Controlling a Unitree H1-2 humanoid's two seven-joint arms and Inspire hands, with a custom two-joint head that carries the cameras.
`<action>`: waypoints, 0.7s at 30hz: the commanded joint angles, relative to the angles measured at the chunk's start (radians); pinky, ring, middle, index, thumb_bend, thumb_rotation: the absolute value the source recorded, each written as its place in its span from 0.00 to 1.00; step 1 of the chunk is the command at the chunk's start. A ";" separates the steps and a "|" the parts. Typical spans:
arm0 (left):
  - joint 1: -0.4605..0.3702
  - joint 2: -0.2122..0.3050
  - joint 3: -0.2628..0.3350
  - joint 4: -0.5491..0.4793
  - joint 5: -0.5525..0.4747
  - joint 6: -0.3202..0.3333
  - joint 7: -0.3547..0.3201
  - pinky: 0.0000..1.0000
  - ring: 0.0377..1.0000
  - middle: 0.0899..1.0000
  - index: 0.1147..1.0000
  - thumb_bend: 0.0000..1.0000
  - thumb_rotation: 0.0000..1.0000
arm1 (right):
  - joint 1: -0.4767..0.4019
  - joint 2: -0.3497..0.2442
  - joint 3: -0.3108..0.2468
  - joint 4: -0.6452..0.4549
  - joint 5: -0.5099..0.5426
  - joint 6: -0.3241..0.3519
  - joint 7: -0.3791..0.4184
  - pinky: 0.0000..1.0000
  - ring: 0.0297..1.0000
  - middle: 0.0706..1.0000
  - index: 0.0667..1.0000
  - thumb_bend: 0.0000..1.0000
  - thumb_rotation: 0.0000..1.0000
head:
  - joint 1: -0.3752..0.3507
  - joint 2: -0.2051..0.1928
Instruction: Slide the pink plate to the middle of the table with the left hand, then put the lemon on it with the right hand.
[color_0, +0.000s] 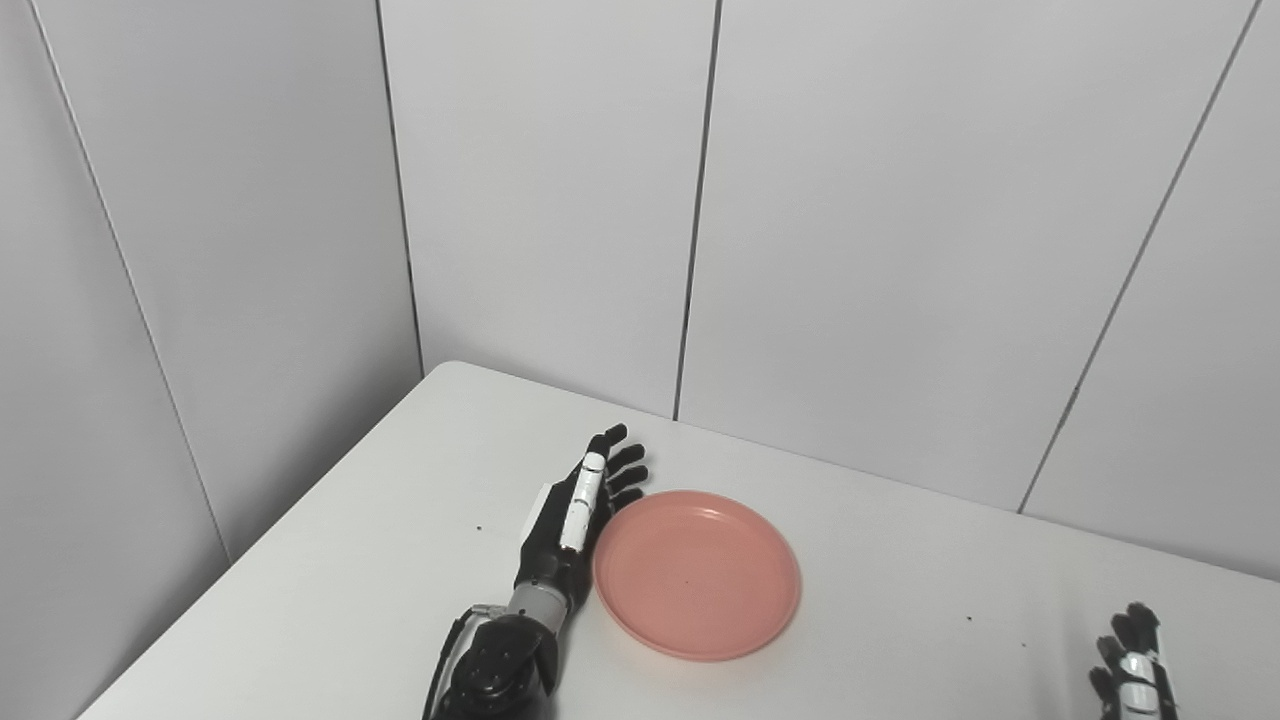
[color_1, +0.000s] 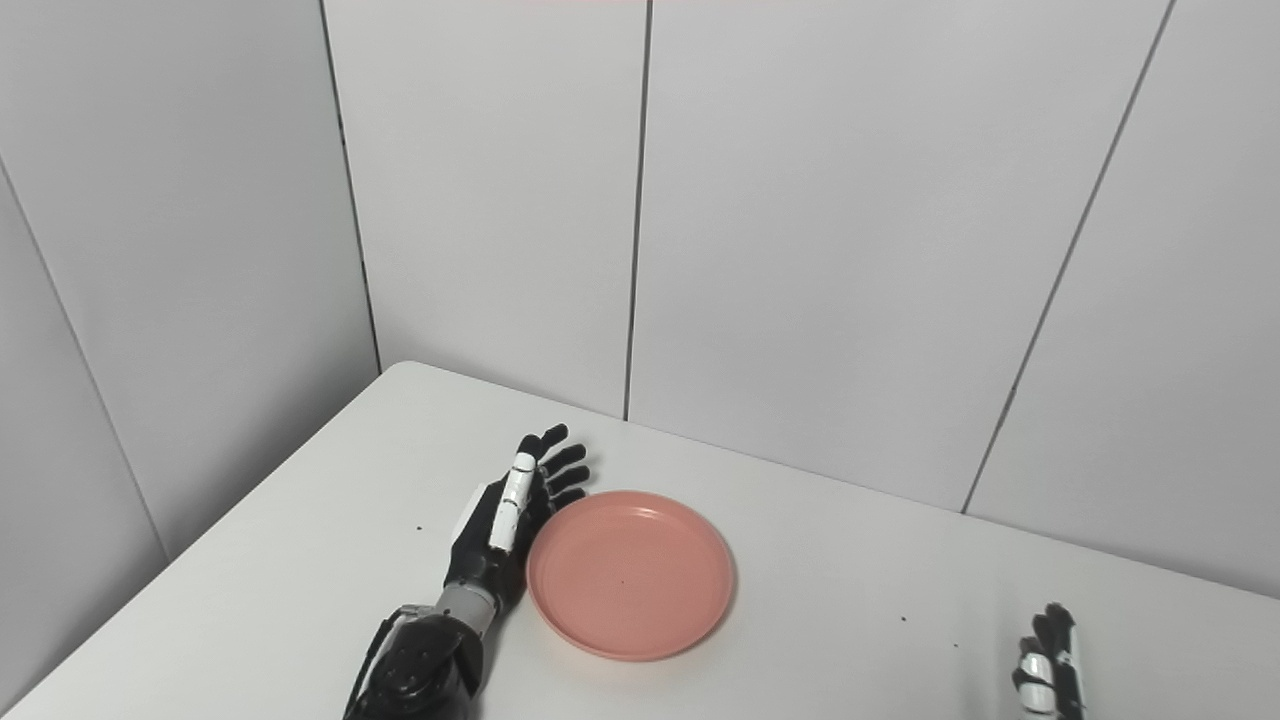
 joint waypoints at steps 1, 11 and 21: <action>-0.023 -0.017 -0.008 0.012 -0.010 -0.008 -0.019 0.90 0.86 0.86 0.88 0.67 1.00 | -0.027 -0.004 -0.005 0.011 0.000 -0.056 -0.002 1.00 0.97 0.97 0.98 0.35 1.00 | -0.030 0.011; -0.015 -0.034 -0.037 -0.006 0.001 0.012 -0.061 0.92 0.87 0.88 0.91 0.69 1.00 | -0.049 -0.004 0.002 0.130 -0.036 -0.159 -0.016 0.94 0.91 0.93 0.93 0.59 1.00 | -0.199 0.077; -0.013 -0.046 -0.070 0.009 0.013 0.003 -0.075 0.87 0.87 0.87 0.90 0.69 1.00 | -0.069 0.023 0.023 0.140 -0.068 -0.146 -0.036 0.94 0.89 0.92 0.92 0.65 1.00 | -0.318 0.119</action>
